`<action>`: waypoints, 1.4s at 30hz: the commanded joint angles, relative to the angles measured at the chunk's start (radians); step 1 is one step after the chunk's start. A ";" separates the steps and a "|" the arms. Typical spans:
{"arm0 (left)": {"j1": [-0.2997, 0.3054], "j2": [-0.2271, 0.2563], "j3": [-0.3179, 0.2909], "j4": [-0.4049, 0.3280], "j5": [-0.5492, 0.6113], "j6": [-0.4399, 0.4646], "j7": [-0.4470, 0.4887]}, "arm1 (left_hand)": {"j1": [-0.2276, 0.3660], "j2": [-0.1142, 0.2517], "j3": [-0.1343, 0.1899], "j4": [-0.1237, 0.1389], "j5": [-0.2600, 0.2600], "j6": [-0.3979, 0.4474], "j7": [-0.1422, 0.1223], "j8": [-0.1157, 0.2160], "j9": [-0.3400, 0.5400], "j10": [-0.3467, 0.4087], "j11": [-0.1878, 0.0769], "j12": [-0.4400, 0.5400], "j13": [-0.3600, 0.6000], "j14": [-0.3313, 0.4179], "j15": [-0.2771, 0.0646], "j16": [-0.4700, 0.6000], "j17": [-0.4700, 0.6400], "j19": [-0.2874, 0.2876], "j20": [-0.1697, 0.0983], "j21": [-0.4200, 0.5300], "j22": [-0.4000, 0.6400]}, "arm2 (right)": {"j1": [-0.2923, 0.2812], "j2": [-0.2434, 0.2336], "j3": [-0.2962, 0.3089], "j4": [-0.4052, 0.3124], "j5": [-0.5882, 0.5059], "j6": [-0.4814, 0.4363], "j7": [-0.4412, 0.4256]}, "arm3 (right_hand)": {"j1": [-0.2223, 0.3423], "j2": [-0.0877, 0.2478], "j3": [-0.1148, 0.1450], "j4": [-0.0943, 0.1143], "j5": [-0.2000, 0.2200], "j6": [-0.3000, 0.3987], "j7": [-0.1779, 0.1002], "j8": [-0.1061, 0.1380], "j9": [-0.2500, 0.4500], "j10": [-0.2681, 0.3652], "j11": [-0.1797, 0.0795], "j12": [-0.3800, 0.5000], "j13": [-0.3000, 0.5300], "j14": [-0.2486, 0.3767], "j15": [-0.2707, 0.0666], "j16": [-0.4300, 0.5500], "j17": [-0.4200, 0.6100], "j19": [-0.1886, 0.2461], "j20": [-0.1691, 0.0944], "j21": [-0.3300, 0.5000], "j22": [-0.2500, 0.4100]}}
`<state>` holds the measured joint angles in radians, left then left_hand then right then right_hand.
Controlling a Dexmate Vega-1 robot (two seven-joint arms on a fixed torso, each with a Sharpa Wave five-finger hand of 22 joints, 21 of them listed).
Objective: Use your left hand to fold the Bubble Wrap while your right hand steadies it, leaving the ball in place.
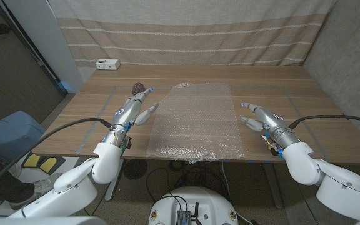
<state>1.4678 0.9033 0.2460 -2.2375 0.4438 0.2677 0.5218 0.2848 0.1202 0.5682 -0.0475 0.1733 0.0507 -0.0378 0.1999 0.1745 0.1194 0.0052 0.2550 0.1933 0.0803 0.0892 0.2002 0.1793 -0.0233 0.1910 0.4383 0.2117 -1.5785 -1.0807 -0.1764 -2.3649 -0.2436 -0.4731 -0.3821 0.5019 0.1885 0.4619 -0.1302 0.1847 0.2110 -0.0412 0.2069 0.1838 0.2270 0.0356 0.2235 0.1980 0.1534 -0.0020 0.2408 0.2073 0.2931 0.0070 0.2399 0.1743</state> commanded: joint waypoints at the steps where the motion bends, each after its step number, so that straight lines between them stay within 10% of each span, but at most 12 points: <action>1: 0.074 0.020 -0.042 -0.040 0.035 0.017 -0.026 | -0.007 0.004 -0.003 -0.002 0.003 0.009 -0.003 0.003 0.004 0.010 0.000 -0.003 0.001 0.002 -0.007 -0.002 0.003 -0.001 0.000 -0.003 0.003 | -0.064 -0.016 0.012 -0.059 -0.051 -0.076 0.034 | 0.011 -0.001 0.009 -0.002 -0.001 0.011 0.003 -0.001 0.005 0.006 -0.002 -0.004 0.001 -0.002 -0.007 0.002 0.003 0.001 -0.005 -0.002 0.005; 33: 0.139 0.111 -0.075 -0.083 0.140 0.045 -0.184 | 0.039 -0.019 0.000 -0.061 0.005 0.065 0.006 0.006 0.005 0.040 -0.027 -0.008 0.001 0.035 -0.044 0.001 -0.003 0.030 -0.027 0.006 -0.002 | -0.112 -0.087 -0.061 -0.122 -0.082 -0.179 0.102 | 0.033 -0.009 0.017 -0.009 -0.003 0.018 0.004 -0.002 0.006 0.012 -0.003 -0.007 0.002 0.000 -0.008 0.000 0.001 0.006 0.000 -0.005 0.005; 42: 0.153 0.130 -0.082 -0.080 0.144 0.040 -0.217 | 0.061 -0.029 -0.001 -0.084 0.005 0.077 0.012 0.006 0.006 0.052 -0.031 -0.009 0.001 0.051 -0.055 0.002 -0.003 0.052 -0.036 0.013 -0.003 | -0.058 -0.123 -0.165 -0.156 -0.160 -0.268 0.126 | 0.041 -0.016 0.018 -0.016 -0.004 0.019 0.005 -0.003 0.006 0.014 -0.005 -0.008 0.002 -0.002 -0.013 -0.003 -0.001 0.006 0.002 -0.007 0.004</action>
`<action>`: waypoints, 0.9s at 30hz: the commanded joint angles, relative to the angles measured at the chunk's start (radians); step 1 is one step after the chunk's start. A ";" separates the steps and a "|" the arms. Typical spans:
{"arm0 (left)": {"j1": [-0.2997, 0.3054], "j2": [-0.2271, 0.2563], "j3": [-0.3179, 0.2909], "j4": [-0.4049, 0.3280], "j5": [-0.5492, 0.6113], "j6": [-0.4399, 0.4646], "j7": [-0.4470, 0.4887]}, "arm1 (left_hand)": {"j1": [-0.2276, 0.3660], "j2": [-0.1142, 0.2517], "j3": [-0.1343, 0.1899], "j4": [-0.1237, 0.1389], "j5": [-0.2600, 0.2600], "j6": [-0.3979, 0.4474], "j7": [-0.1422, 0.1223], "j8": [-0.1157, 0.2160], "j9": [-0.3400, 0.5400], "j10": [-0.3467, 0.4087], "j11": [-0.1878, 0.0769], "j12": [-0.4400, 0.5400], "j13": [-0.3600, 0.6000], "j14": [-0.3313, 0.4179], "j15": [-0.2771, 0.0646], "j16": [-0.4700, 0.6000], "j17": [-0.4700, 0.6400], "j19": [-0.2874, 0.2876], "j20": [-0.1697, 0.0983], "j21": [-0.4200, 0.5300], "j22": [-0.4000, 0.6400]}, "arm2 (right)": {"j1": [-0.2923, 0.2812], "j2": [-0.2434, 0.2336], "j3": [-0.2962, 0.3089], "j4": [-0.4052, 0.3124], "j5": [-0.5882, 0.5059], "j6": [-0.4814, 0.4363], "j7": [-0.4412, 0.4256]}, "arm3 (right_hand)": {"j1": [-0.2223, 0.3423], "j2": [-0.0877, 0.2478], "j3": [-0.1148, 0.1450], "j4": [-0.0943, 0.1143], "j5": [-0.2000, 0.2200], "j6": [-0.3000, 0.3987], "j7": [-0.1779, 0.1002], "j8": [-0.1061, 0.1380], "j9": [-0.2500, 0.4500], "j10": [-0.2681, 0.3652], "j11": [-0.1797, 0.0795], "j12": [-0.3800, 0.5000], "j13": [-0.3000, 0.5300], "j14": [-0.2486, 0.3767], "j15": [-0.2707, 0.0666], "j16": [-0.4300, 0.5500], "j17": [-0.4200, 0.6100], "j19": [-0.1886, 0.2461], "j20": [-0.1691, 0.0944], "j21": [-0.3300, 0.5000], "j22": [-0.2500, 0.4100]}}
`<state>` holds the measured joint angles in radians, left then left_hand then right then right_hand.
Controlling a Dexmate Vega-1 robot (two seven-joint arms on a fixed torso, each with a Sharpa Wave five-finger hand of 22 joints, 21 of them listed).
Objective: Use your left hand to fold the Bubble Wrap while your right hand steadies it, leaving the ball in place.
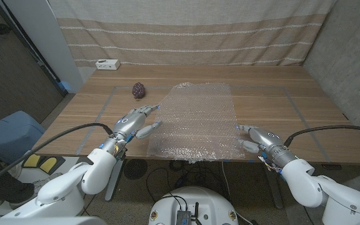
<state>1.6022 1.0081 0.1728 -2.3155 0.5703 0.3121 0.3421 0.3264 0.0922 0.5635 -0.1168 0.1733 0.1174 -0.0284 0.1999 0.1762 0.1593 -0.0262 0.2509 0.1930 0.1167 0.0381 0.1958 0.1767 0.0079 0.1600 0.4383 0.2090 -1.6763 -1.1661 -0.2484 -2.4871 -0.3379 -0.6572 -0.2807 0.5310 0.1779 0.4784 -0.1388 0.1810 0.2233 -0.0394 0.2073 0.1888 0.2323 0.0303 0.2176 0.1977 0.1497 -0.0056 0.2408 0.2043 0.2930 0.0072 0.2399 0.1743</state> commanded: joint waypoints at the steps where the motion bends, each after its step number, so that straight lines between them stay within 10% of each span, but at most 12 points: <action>1: 0.022 0.028 -0.011 -0.003 0.020 -0.006 -0.040 | 0.023 -0.001 0.004 -0.018 0.005 0.011 0.003 0.005 0.004 0.013 0.000 -0.006 0.002 0.017 -0.004 0.007 0.000 0.024 -0.006 0.014 -0.001 | 0.046 -0.040 -0.107 -0.037 -0.079 -0.096 0.025 | 0.013 -0.005 0.002 -0.007 0.000 0.007 0.002 -0.004 0.001 0.009 -0.001 -0.002 0.002 0.001 -0.010 -0.003 0.002 0.006 0.000 -0.007 0.005; 27: 0.050 0.011 -0.059 0.016 0.010 -0.045 -0.052 | 0.054 -0.001 0.004 -0.038 0.001 0.010 0.002 -0.002 0.005 0.002 0.003 -0.019 0.002 -0.008 -0.002 -0.008 0.000 0.005 -0.004 0.005 -0.001 | 0.198 -0.025 -0.371 -0.024 -0.293 -0.220 0.109 | 0.064 -0.007 0.021 -0.028 0.000 0.014 -0.005 -0.005 0.002 -0.010 -0.025 -0.013 0.002 -0.033 -0.031 -0.024 -0.005 0.003 -0.006 -0.016 0.004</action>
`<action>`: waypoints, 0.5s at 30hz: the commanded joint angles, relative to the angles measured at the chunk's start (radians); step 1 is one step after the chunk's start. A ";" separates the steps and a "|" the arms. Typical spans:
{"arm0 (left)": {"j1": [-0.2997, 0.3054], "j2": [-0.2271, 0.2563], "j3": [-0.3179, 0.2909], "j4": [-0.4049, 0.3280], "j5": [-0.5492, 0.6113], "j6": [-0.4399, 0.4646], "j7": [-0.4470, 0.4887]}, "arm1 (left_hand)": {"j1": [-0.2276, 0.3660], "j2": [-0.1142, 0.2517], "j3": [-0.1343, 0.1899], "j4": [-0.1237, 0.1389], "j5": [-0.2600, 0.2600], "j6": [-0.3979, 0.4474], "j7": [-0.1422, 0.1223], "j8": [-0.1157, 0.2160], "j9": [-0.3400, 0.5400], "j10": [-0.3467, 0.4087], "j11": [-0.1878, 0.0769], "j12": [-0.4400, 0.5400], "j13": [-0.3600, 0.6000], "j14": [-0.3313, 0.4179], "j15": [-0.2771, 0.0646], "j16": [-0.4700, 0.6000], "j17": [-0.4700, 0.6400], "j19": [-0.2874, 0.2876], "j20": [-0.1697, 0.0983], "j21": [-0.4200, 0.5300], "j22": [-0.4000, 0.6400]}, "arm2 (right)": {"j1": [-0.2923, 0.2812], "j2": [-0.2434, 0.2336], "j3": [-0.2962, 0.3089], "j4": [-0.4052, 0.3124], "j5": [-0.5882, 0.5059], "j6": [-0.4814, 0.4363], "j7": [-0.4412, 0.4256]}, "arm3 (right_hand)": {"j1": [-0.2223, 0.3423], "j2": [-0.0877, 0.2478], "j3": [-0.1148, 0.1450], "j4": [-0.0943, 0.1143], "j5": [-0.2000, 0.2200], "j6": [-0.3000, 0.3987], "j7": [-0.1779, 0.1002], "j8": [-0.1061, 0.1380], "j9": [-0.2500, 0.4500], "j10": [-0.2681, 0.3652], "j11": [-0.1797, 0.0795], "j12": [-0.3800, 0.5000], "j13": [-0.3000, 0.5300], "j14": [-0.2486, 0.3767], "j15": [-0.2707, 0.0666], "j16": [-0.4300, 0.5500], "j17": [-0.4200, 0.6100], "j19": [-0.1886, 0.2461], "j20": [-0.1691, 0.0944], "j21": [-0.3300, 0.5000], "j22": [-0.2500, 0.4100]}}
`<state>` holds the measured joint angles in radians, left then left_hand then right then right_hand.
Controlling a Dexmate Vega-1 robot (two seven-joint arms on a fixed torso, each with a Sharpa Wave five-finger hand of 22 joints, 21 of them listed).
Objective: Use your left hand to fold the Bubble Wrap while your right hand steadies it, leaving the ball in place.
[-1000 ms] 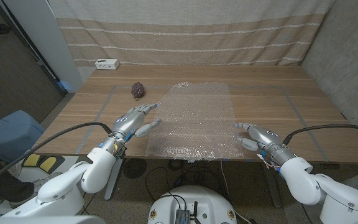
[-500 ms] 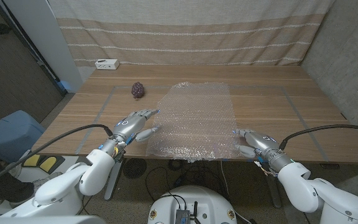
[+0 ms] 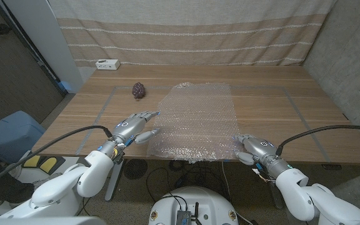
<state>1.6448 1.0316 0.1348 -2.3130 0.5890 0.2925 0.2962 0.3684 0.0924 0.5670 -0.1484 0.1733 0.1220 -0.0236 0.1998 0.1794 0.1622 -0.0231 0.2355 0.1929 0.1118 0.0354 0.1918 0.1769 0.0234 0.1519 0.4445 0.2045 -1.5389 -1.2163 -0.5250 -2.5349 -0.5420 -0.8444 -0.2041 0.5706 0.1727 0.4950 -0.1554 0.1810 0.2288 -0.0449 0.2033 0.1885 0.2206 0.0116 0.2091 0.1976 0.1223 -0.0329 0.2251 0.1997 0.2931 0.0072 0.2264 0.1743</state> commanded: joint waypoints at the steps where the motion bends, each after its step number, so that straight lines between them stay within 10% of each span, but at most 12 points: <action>1: 0.006 -0.014 -0.023 0.015 -0.013 -0.031 -0.006 | 0.012 -0.001 0.000 -0.007 0.000 0.005 -0.003 -0.003 0.002 -0.001 0.001 -0.003 0.002 -0.003 0.000 -0.004 0.000 -0.011 0.004 -0.002 0.004 | 0.066 0.030 -0.099 0.029 -0.095 -0.030 0.033 | 0.029 -0.002 0.006 -0.013 0.000 0.012 0.001 0.000 0.002 0.001 -0.008 -0.005 0.003 -0.006 -0.005 -0.009 -0.001 0.005 -0.007 -0.002 0.004; 15: 0.020 -0.033 -0.052 0.023 -0.027 -0.049 -0.021 | 0.004 -0.010 -0.013 -0.002 -0.003 0.005 -0.007 -0.005 0.002 -0.001 0.003 -0.006 0.003 -0.016 0.006 -0.006 0.002 -0.022 0.007 -0.006 0.004 | 0.160 0.082 -0.160 0.109 -0.153 0.013 0.141 | 0.125 -0.027 0.021 -0.028 0.002 0.074 -0.019 0.013 0.001 0.079 -0.034 0.016 0.002 0.054 -0.033 0.002 -0.009 0.048 -0.004 0.003 0.004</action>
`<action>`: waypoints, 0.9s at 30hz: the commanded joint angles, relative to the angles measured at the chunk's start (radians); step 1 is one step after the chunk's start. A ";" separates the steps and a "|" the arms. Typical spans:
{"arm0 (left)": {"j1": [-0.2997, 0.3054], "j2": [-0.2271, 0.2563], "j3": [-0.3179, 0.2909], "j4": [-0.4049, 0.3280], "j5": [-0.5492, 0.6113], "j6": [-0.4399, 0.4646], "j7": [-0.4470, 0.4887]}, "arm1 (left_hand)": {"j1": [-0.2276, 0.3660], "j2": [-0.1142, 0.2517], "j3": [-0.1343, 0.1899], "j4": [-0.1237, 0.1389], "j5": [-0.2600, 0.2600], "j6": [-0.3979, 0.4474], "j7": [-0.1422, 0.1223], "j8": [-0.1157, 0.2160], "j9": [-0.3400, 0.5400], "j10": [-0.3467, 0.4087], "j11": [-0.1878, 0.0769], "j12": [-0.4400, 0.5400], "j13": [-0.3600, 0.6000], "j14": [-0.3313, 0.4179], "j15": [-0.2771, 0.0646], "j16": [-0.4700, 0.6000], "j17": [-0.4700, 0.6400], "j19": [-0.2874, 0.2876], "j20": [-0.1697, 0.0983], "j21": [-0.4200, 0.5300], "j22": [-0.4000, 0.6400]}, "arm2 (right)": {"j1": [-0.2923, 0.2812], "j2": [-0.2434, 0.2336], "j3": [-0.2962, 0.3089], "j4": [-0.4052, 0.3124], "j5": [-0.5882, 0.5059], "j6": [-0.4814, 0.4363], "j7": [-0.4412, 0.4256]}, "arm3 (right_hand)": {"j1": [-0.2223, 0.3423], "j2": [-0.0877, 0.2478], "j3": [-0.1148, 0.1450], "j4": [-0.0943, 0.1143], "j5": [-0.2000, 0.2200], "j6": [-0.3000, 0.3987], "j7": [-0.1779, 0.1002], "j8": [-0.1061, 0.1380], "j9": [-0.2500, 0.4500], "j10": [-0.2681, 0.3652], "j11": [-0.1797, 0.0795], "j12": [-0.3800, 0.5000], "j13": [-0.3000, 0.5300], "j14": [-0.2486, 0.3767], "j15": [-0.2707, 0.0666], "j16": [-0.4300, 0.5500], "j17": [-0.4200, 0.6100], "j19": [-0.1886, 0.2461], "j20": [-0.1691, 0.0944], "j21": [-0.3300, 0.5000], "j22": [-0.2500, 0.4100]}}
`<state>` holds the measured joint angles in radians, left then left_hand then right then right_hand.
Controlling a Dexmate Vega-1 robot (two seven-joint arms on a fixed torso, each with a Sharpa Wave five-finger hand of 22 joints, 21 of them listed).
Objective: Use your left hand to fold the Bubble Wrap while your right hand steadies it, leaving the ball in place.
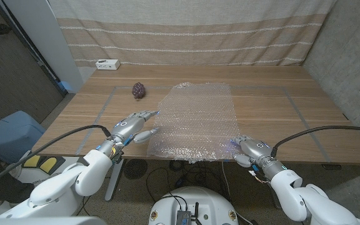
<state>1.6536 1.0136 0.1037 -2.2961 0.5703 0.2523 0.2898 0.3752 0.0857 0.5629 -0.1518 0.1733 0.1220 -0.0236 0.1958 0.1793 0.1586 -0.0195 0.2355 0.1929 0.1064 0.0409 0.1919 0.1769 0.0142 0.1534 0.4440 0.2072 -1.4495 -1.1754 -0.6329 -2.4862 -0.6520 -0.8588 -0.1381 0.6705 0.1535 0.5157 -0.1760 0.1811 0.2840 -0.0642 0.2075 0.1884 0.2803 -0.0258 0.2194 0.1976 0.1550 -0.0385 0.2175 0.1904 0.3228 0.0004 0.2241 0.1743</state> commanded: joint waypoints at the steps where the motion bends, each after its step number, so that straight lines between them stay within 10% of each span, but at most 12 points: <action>1: 0.011 -0.018 -0.021 0.007 -0.009 -0.010 -0.014 | -0.003 -0.004 -0.009 0.001 -0.003 0.006 -0.007 -0.001 0.002 0.002 0.000 -0.006 0.003 -0.011 0.001 -0.006 0.002 -0.013 0.006 -0.006 0.002 | 0.073 0.045 -0.053 0.066 -0.045 0.028 0.076 | 0.030 -0.010 0.000 -0.008 0.003 0.024 0.001 0.009 0.001 0.021 0.003 0.006 0.002 0.026 -0.026 0.011 0.000 0.020 0.004 0.006 0.004; 15: -0.013 -0.022 -0.018 0.016 -0.008 -0.021 -0.034 | -0.005 -0.007 -0.016 0.002 -0.003 0.002 -0.009 -0.004 0.003 -0.003 0.000 -0.010 0.003 -0.017 0.002 -0.007 0.002 -0.018 0.009 -0.008 0.002 | 0.061 0.103 -0.046 0.178 -0.100 0.132 -0.093 | 0.292 -0.065 -0.081 -0.001 0.023 0.403 -0.034 0.075 -0.001 0.396 -0.028 0.090 0.011 0.310 -0.138 0.107 0.026 0.172 -0.006 0.032 0.010; 21: -0.021 -0.012 -0.001 0.011 0.019 0.017 -0.062 | -0.004 -0.009 -0.019 0.001 -0.003 0.002 -0.012 -0.004 0.003 -0.004 -0.005 -0.011 0.003 -0.020 0.001 -0.007 0.002 -0.021 0.009 -0.009 0.002 | 0.029 0.115 -0.004 0.205 -0.074 0.208 -0.198 | 0.360 -0.013 -0.143 0.023 0.009 0.636 -0.022 0.118 0.007 0.594 -0.019 0.188 0.043 0.443 -0.175 0.202 0.096 0.206 -0.014 0.044 0.016; 27: -0.040 0.032 0.018 -0.001 0.045 0.032 -0.116 | -0.009 -0.045 -0.038 -0.006 -0.003 0.003 -0.016 -0.004 0.002 -0.009 -0.003 -0.015 0.004 -0.032 0.001 -0.007 0.003 -0.035 0.011 -0.017 0.001 | 0.028 0.159 0.013 0.229 -0.074 0.237 -0.249 | 0.377 0.001 -0.160 0.025 0.003 0.697 -0.022 0.130 0.008 0.650 -0.013 0.213 0.043 0.475 -0.181 0.225 0.114 0.211 -0.016 0.047 0.017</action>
<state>1.6370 1.0010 0.0956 -2.2823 0.5796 0.2531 0.2347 0.3697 0.0691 0.5371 -0.1531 0.1733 0.1197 -0.0328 0.1919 0.1791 0.1547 -0.0234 0.2216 0.1928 0.0809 0.0447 0.1846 0.1770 -0.0144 0.1606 0.4288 0.2070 -1.4048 -1.0731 -0.6553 -2.3125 -0.7288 -0.7031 -0.2621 1.0360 0.1516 0.3624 -0.1487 0.1846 0.9634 -0.0858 0.3323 0.1955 0.9120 -0.0414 0.4257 0.2439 0.6182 -0.0590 0.4319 0.2985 0.5256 -0.0179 0.2671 0.1888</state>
